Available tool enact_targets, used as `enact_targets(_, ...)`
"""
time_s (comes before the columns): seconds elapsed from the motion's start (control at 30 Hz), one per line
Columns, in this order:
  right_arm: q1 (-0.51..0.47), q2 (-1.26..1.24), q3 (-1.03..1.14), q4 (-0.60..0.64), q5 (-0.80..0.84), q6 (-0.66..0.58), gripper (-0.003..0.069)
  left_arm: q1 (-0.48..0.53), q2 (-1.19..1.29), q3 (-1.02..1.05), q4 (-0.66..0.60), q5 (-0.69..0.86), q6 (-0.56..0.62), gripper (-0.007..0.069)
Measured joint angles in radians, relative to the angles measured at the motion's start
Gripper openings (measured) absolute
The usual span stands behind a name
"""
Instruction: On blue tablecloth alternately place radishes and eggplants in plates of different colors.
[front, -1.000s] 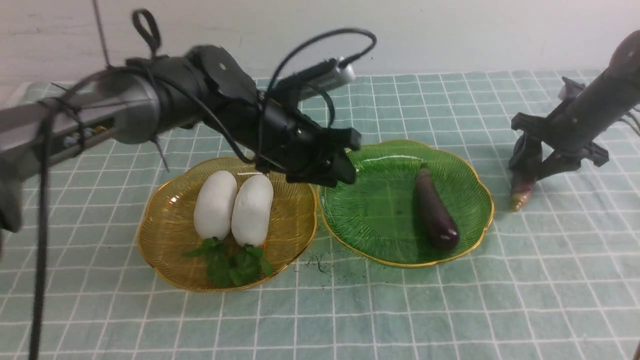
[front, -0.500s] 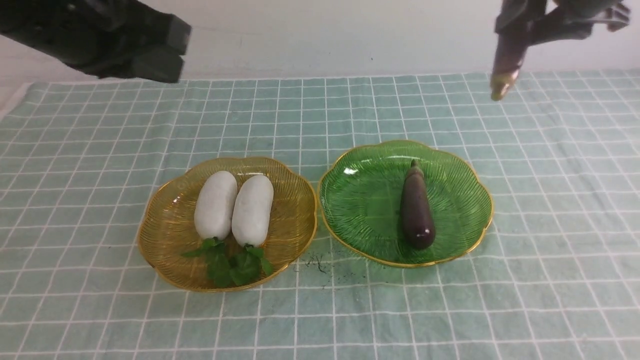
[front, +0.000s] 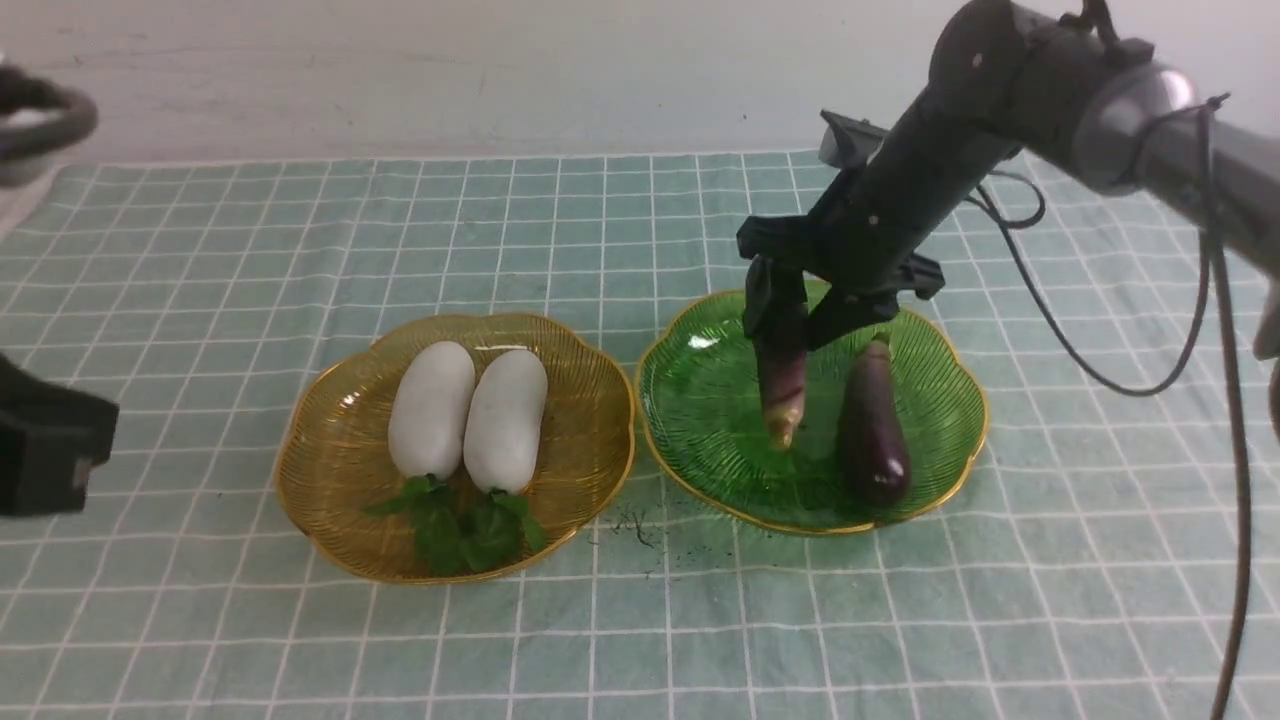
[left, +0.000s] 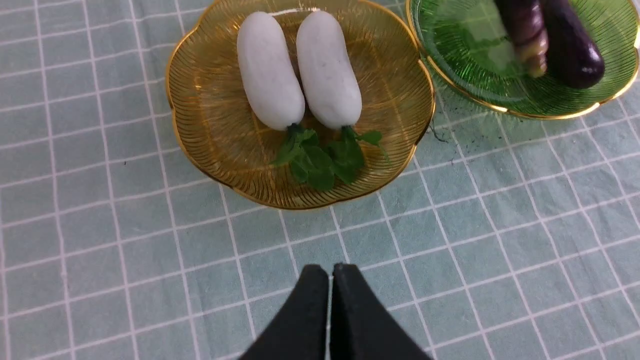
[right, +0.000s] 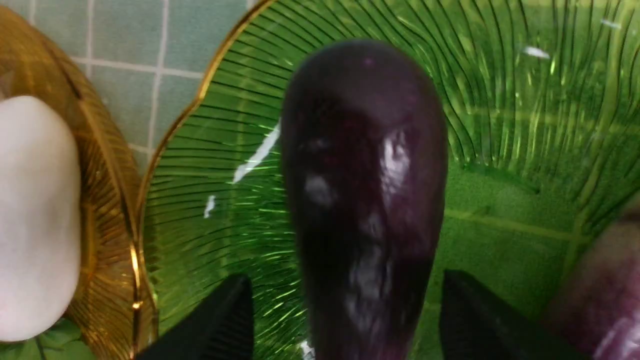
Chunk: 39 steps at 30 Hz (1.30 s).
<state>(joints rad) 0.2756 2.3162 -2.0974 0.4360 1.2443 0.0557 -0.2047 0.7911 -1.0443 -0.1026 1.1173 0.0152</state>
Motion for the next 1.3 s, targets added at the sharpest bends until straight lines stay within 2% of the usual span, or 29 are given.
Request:
enact_targets(0.13,0.000,-0.029,0.004,-0.023,-0.001,0.008,0.0582,0.000,-0.075,0.046,0.017,0.000,-0.026,-0.0008)
enact_targets(0.23,0.000,-0.116,0.044,-0.037,-0.003,-0.015,0.0575,0.000,-0.092,0.052,0.026,0.001,-0.030,-0.0008)
enact_targets(0.3,0.000,-0.235,0.107,-0.050,-0.004,-0.040,0.0543,0.000,-0.094,0.054,0.030,0.001,-0.030,-0.0008)
enact_targets(0.43,0.000,-0.492,0.227,-0.130,-0.002,-0.069,0.0423,0.000,-0.094,0.054,0.031,-0.003,-0.031,-0.0008)
enact_targets(0.57,0.000,-0.863,0.422,-0.255,0.002,-0.072,0.0208,0.000,-0.094,0.054,0.030,-0.019,-0.031,-0.0008)
enact_targets(0.6,0.000,-0.976,0.499,-0.280,-0.006,-0.076,0.0132,0.000,-0.094,0.054,0.026,-0.020,-0.031,-0.0008)
enact_targets(0.67,0.000,-1.166,0.648,-0.307,-0.086,-0.083,0.0048,0.000,-0.094,0.054,0.009,-0.027,-0.031,-0.0008)
enact_targets(0.7,0.000,-1.298,0.762,-0.322,-0.209,-0.083,0.0012,0.000,-0.094,0.054,0.006,-0.033,-0.031,-0.0008)
enact_targets(0.73,0.000,-1.418,0.890,-0.331,-0.304,-0.083,0.0001,0.000,-0.094,0.054,0.004,-0.045,-0.031,-0.0008)
enact_targets(0.83,0.000,-1.813,1.235,-0.334,-0.734,-0.083,-0.0013,0.000,-0.094,0.054,-0.003,-0.084,-0.031,-0.0008)
enact_targets(0.9,0.000,-2.051,1.424,-0.335,-0.954,-0.083,-0.0013,0.000,-0.094,0.054,-0.011,-0.096,-0.031,-0.0008)
enact_targets(0.93,0.000,-2.167,1.500,-0.335,-1.006,-0.083,-0.0013,0.000,-0.094,0.054,-0.013,-0.101,-0.031,-0.0008)
enact_targets(1.03,0.000,-2.332,1.622,-0.336,-1.073,-0.083,-0.0013,0.000,-0.092,0.063,-0.013,-0.128,-0.031,-0.0008)
enact_targets(1.3,0.000,-2.334,1.647,-0.381,-1.011,-0.090,-0.0013,0.001,-0.197,0.242,-0.031,-0.250,-0.029,-0.0008)
